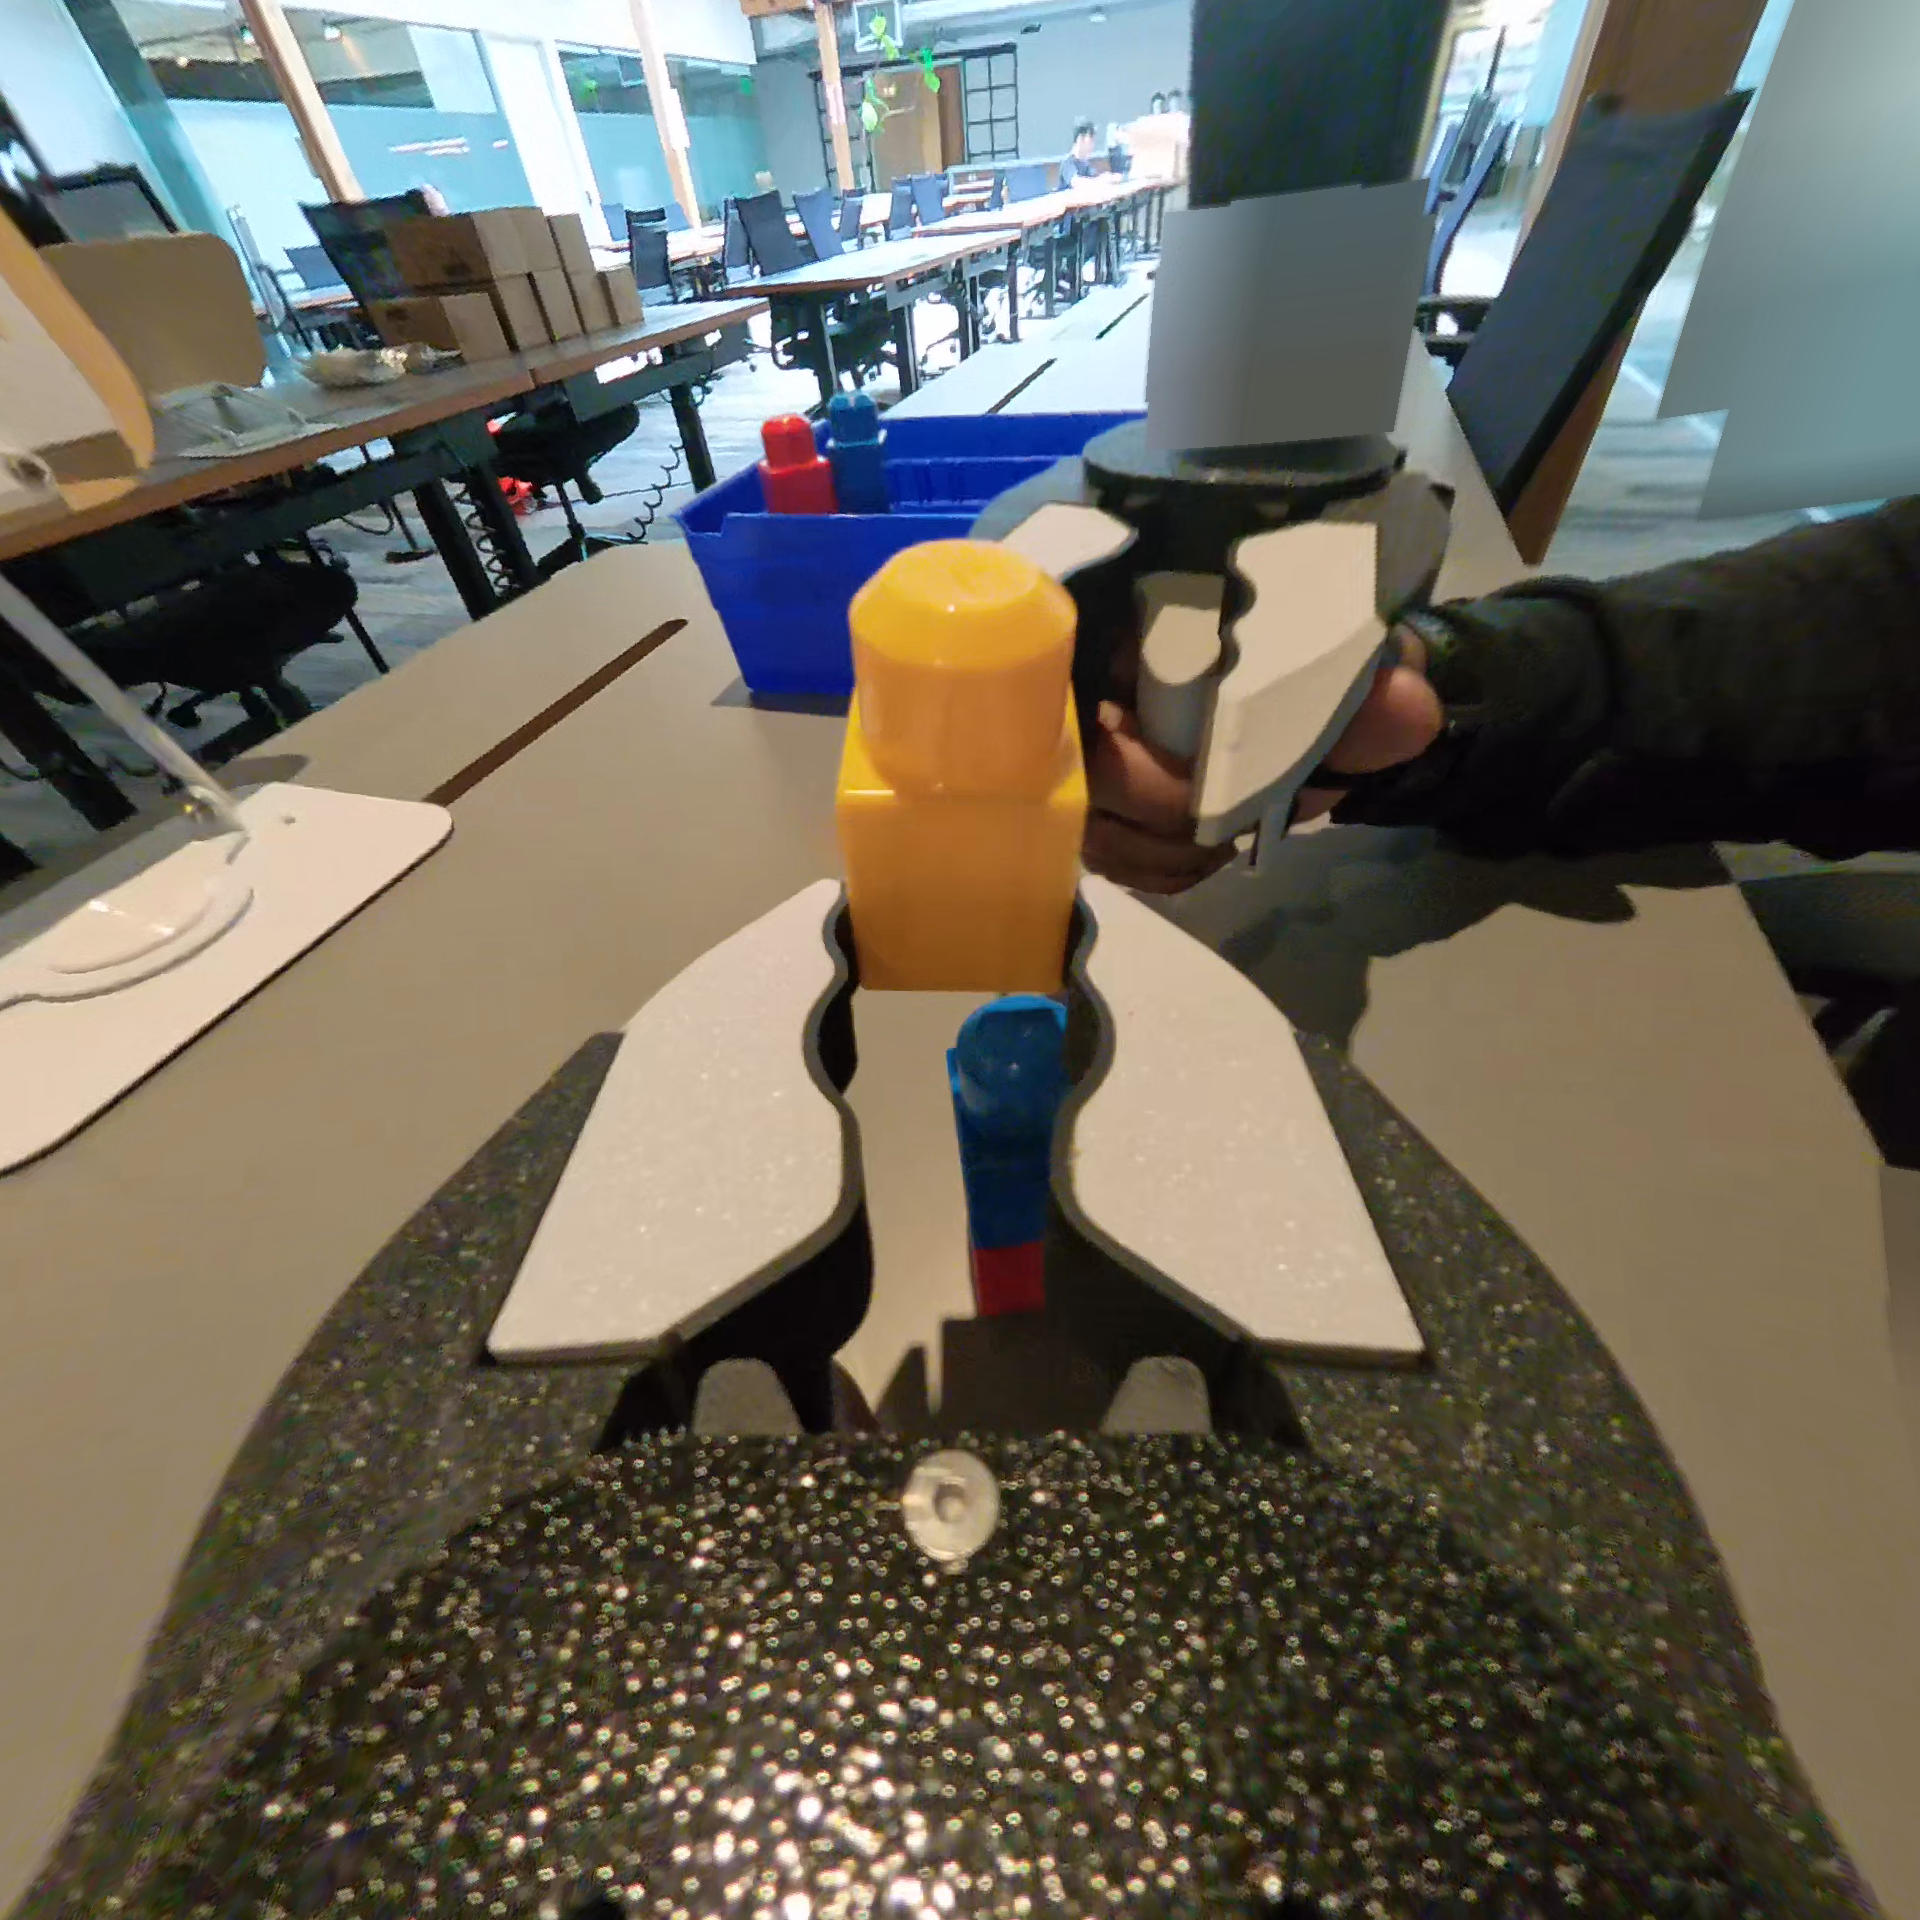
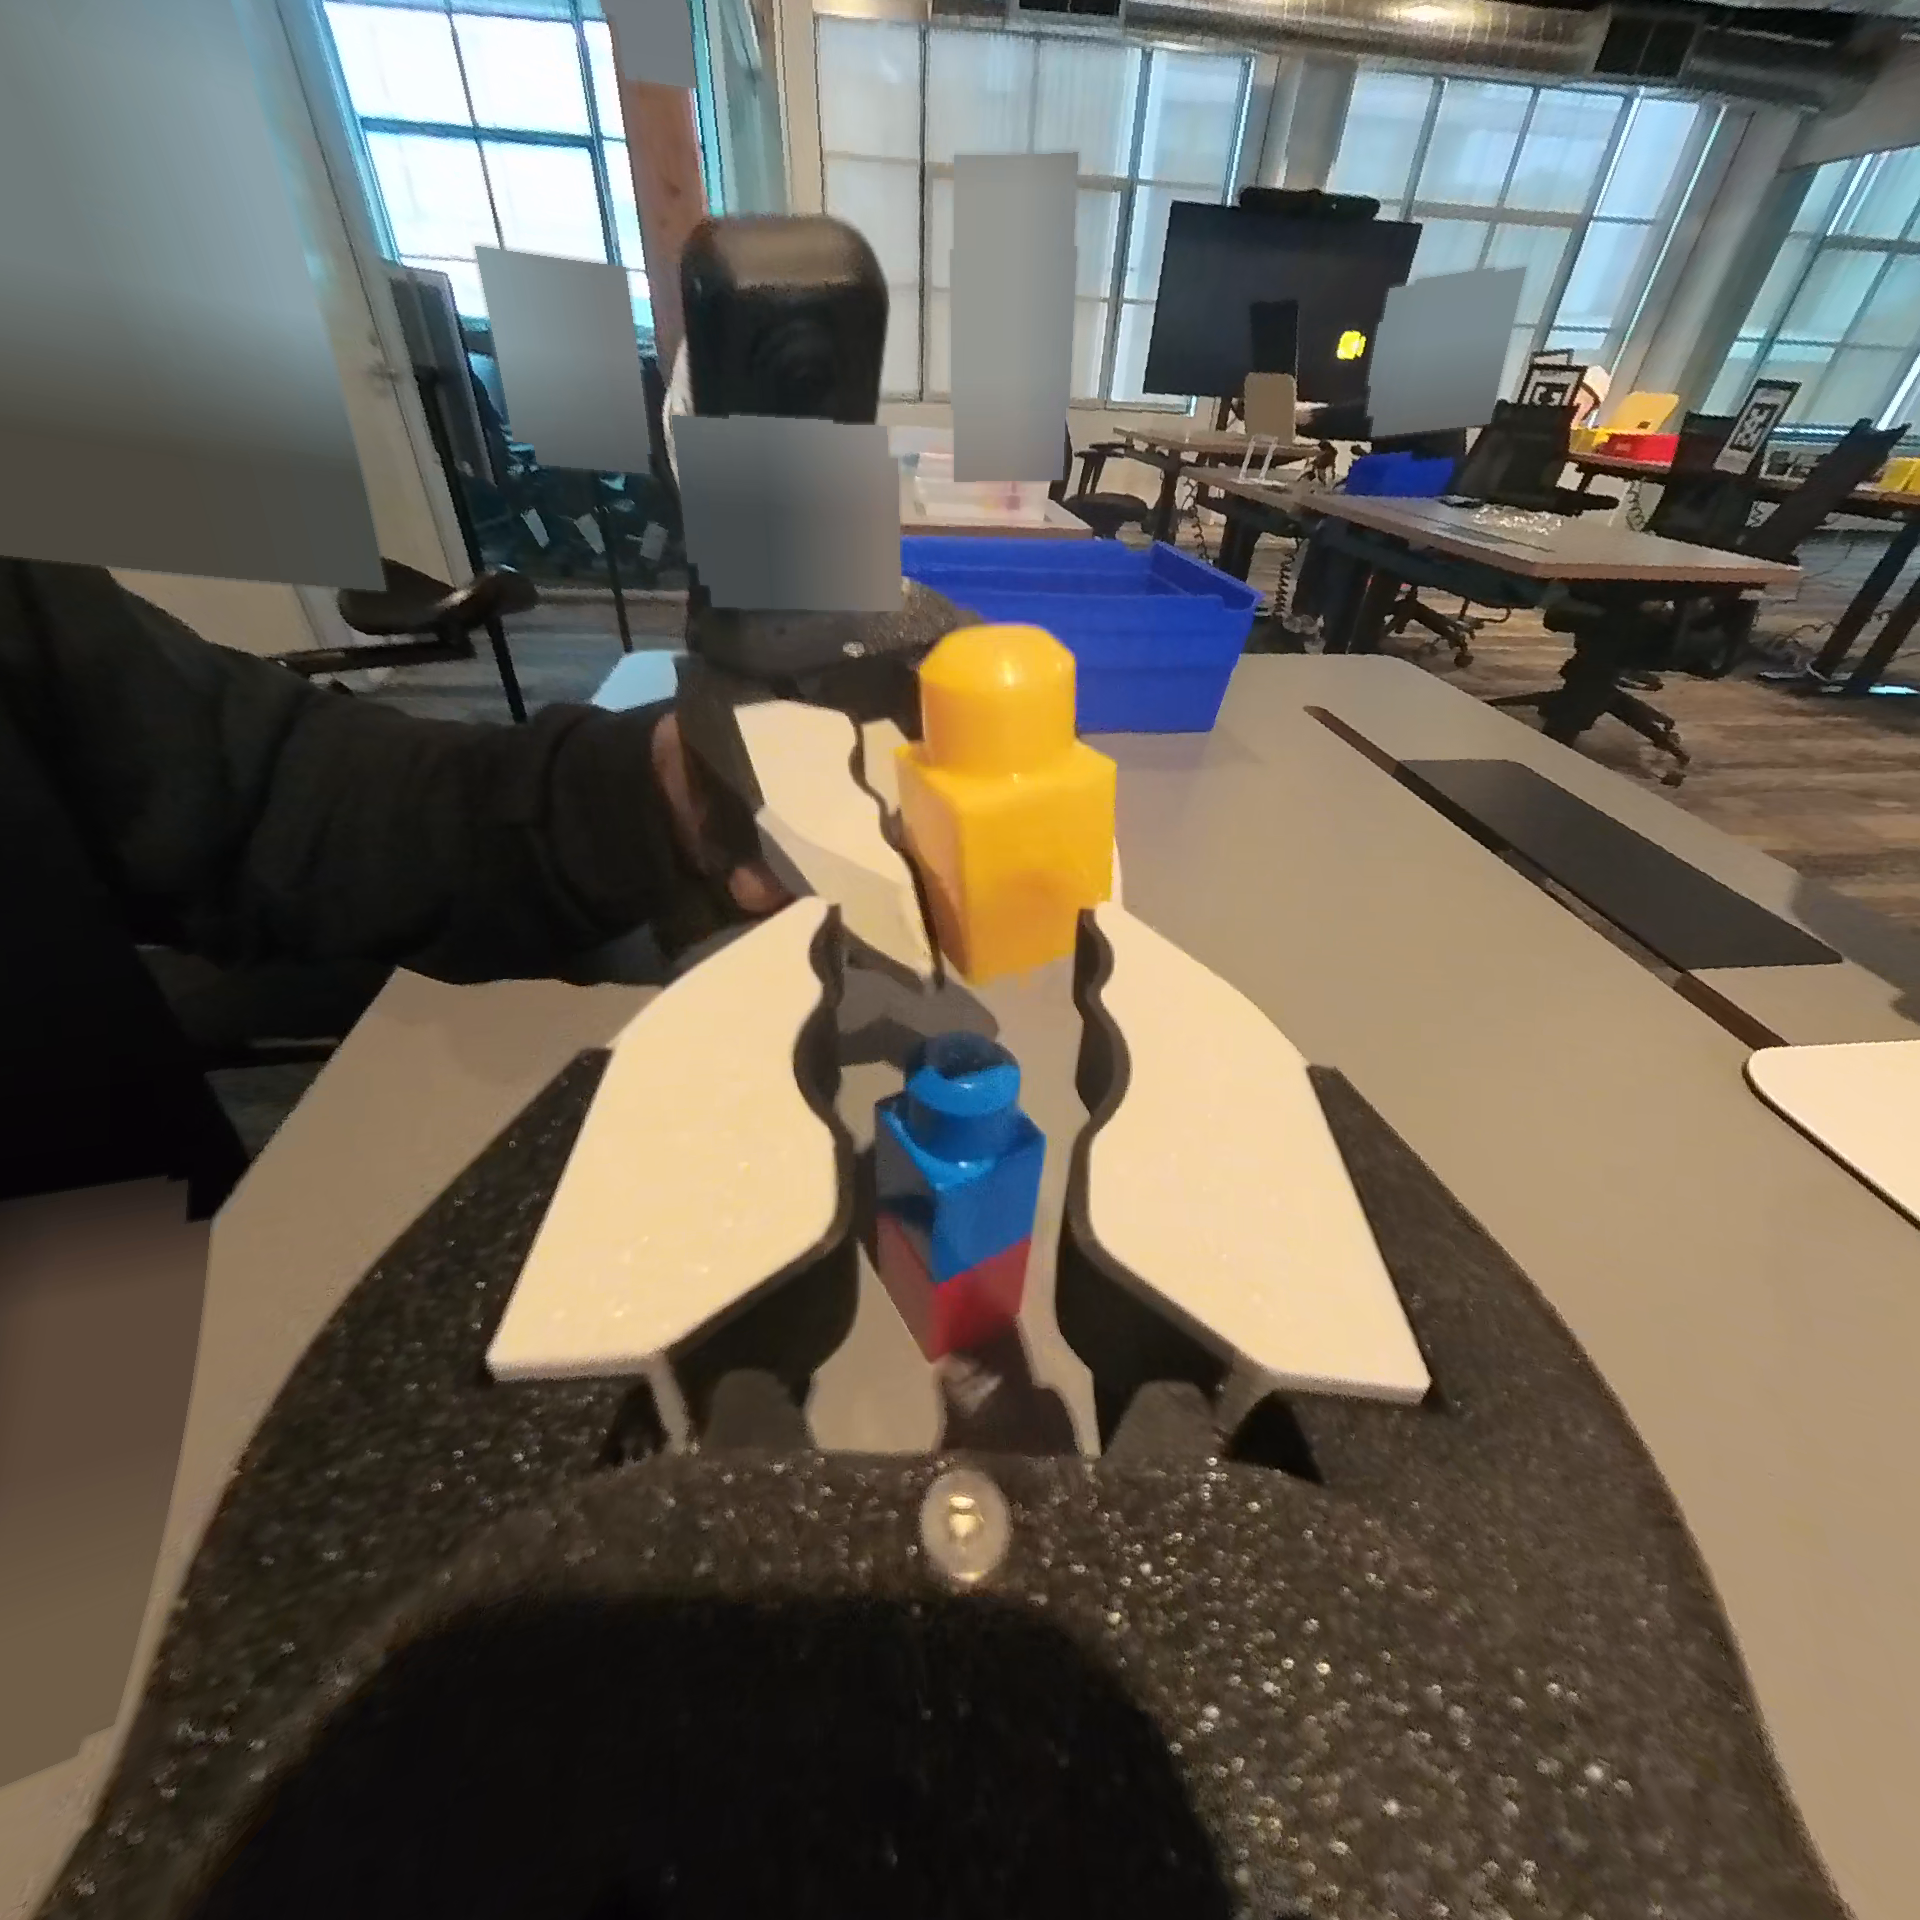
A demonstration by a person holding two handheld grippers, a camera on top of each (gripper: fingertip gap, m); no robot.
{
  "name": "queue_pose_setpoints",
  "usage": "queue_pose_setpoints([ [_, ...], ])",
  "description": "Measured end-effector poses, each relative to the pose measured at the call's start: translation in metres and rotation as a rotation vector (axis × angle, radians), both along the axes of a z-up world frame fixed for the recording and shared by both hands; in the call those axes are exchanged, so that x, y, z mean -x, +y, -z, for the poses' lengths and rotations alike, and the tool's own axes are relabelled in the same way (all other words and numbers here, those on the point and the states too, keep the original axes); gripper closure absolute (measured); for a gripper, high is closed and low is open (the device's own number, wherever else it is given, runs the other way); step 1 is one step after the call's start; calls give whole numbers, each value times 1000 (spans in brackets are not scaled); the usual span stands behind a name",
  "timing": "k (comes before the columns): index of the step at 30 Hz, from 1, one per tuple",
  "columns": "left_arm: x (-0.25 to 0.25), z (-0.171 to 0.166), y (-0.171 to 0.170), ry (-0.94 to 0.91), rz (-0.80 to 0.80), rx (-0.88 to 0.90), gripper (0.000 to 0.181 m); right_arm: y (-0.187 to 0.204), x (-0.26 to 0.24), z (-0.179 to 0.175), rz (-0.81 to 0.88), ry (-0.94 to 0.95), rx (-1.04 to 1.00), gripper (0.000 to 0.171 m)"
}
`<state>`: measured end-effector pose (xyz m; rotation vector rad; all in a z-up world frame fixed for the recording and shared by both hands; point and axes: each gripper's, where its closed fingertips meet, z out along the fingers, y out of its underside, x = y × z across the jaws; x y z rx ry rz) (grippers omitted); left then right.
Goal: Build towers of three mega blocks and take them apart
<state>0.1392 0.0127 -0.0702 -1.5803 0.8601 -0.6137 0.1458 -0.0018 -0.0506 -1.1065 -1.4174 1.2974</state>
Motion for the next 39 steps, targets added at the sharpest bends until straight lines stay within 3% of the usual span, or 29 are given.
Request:
queue_pose_setpoints([
  [5, 0, 1, -10, -118, -31, 90, 146, 14, -4, 9, 26, -26, 4, 126],
  [16, -3, 26, -8, 3, -188, 78, 145, 26, -7, 18, 42, -55, 24, 125],
  [24, -5, 47, -5, 73, -152, 139, 145, 15, -2, 16, 1, -45, 26, 124],
  [39, -6, 52, -6, 90, -50, 206, 145, 3, 11, 11, -37, 6, 21, 134],
])
